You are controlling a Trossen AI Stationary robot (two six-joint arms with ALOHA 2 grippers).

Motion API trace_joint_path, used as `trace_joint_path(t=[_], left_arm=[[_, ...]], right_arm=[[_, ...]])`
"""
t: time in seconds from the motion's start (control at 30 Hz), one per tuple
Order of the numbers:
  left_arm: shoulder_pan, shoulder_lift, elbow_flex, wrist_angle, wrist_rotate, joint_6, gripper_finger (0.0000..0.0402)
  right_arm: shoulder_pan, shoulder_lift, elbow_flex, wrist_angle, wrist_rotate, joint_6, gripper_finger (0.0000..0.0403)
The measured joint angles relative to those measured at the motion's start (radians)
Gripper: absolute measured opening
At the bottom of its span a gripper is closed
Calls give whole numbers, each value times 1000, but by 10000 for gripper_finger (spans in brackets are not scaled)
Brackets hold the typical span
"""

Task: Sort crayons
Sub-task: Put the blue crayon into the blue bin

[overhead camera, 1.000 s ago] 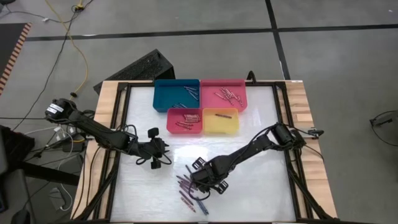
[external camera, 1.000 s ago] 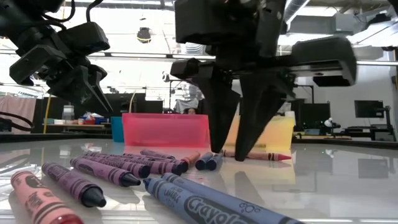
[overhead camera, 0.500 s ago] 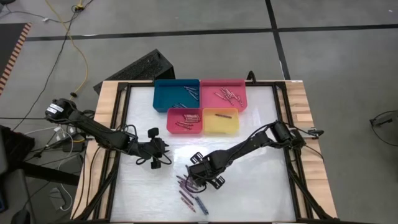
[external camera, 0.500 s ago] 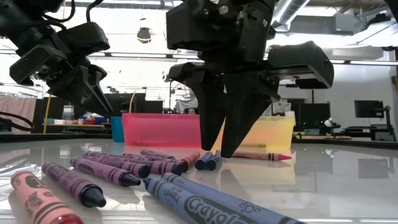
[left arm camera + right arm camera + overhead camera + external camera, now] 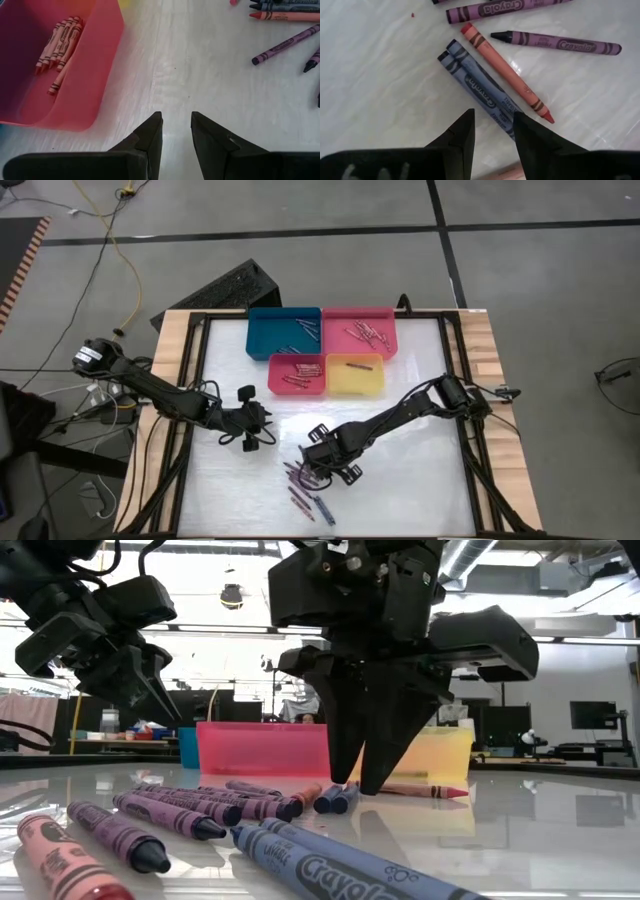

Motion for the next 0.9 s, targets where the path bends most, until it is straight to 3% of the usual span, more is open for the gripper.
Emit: trace_joint_path(t=[0.9], left_arm=[[0, 0, 0, 0, 0, 0, 94]], right_arm=[[0, -6, -76, 30, 0, 36, 140]])
